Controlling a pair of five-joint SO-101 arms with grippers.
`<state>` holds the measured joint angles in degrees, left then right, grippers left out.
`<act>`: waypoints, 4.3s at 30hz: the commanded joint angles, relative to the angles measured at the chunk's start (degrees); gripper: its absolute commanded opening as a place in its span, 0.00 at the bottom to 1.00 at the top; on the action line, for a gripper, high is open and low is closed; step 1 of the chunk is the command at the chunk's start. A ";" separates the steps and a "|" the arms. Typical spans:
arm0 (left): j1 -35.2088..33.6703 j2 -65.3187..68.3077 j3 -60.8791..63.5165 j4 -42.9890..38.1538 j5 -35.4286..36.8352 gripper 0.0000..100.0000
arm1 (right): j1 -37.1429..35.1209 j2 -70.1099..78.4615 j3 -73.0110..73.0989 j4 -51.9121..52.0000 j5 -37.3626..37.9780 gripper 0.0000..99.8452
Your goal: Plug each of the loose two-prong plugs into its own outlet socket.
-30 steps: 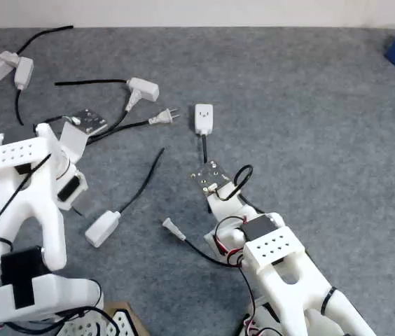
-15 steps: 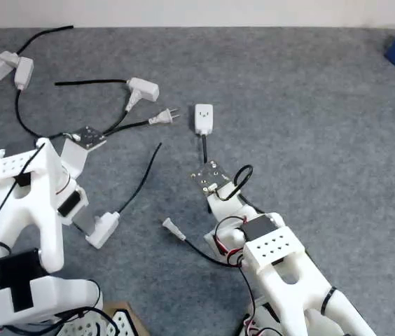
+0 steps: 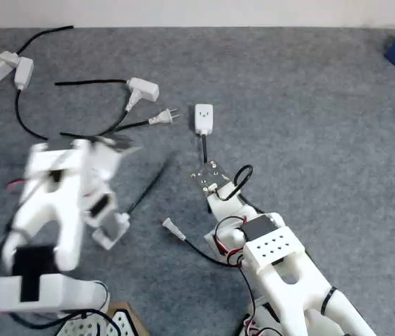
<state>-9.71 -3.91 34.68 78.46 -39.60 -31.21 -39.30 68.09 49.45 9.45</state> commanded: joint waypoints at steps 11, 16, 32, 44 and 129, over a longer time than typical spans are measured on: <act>7.52 -0.92 -0.66 0.00 8.53 0.22 | -0.57 -1.71 -0.31 0.31 0.62 0.30; 5.85 -0.92 1.01 0.79 6.07 0.22 | -0.57 -1.71 -0.31 0.31 0.62 0.30; 16.04 -0.31 1.89 0.35 8.18 0.10 | -0.48 -1.71 -0.31 0.31 0.62 0.30; 19.74 -0.22 1.98 -1.76 6.77 0.12 | -0.40 -1.54 -0.31 0.31 0.62 0.30; 8.48 20.00 -29.14 -2.73 5.36 0.28 | -13.05 -1.71 -5.76 10.86 0.70 0.30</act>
<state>-3.91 13.41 7.96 76.53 -34.86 -43.69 -39.56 62.55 60.18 9.63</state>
